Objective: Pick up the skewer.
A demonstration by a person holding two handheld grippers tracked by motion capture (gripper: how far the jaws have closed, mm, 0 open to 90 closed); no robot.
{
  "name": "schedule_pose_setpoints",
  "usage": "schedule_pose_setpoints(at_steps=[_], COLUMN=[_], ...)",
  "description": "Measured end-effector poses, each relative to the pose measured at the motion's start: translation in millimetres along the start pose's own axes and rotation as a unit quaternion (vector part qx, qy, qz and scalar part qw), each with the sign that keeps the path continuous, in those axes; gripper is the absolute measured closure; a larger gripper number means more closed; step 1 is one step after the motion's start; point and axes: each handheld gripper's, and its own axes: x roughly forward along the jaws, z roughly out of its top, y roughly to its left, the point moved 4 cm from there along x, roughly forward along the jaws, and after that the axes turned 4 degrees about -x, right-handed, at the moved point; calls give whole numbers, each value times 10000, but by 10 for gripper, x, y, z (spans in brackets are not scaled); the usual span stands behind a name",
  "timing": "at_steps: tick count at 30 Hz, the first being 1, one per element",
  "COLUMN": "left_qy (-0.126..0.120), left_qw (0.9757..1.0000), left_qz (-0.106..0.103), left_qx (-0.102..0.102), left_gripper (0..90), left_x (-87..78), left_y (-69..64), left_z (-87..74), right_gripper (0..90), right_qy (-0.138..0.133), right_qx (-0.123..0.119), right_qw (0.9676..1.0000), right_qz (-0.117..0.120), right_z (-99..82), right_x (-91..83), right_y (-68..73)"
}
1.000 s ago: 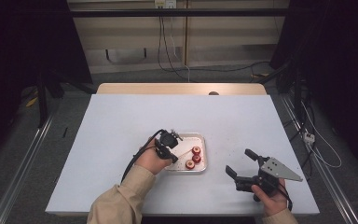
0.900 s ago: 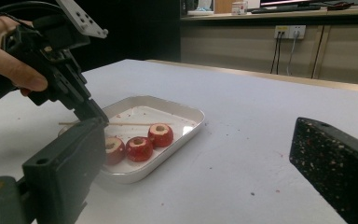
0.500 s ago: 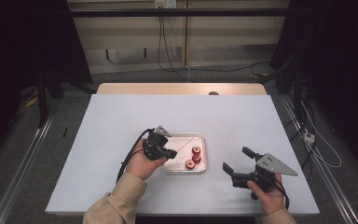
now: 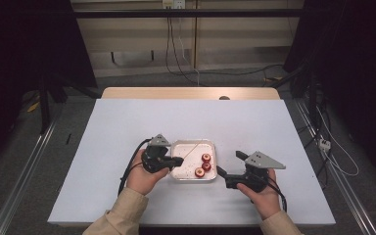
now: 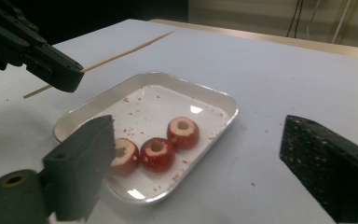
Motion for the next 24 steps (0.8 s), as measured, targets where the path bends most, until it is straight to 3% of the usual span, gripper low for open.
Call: schedule_pose_setpoints(at_steps=[3,5,7,8,13,21,24], left_qy=[-38,-85,-117,-124,-214,-212,-180], left_qw=[9999,9998,9997,9997,9994,9989,9987], left_qz=[-98,-178,-193,-193,-243,-412,-455], left_qx=[14,-10,48,58,81,122,168], left_gripper=[893,893,893,893,893,892,892], left_x=[-2,6,7,6,6,49,59], left_y=[-13,-43,-67,-74,-85,-139,-168], left_z=[-11,-14,-6,-2,1,-12,-9], right_gripper=[291,535,685,728,748,886,900], right_qy=[75,158,209,232,170,374,392], right_qx=[-40,-6,56,92,304,155,244], right_qw=[9999,9996,9993,9987,9973,9970,9969], right_qz=[98,246,307,450,644,659,644], right_z=[27,47,74,91,190,243,260], right_x=[85,132,181,202,279,371,413], right_y=[38,70,105,126,217,236,226])
